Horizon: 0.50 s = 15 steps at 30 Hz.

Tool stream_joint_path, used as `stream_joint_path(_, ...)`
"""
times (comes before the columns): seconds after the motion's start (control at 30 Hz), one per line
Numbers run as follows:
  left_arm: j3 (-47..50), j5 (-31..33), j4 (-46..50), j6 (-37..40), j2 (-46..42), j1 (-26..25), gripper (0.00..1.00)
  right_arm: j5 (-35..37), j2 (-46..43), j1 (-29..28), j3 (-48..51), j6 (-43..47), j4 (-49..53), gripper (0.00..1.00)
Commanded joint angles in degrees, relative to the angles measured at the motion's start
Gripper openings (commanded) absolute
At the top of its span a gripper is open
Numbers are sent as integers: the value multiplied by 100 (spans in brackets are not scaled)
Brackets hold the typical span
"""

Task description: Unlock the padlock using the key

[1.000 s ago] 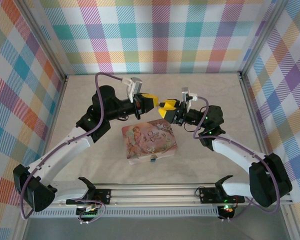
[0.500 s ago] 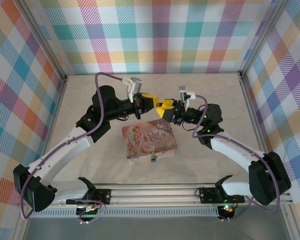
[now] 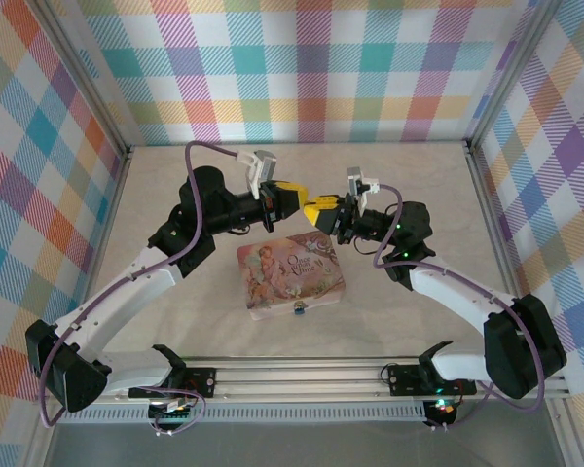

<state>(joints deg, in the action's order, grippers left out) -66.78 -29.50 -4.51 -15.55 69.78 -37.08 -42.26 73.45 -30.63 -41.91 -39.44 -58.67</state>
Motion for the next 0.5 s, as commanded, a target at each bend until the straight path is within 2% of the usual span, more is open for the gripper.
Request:
stream_joint_path(0.0, 87, 6, 11, 30, -22, -1, 0, 54, -97, -39, -162, 78, -190, 13)
stream_joint_path(0.2, 122, -30, 12, 43, -23, -1, 0, 81, -140, -39, -168, 49, -212, 21)
stream_joint_path(0.47, 131, -30, -14, 11, 15, -1, 0, 22, -132, -39, -203, 25, -184, 20)
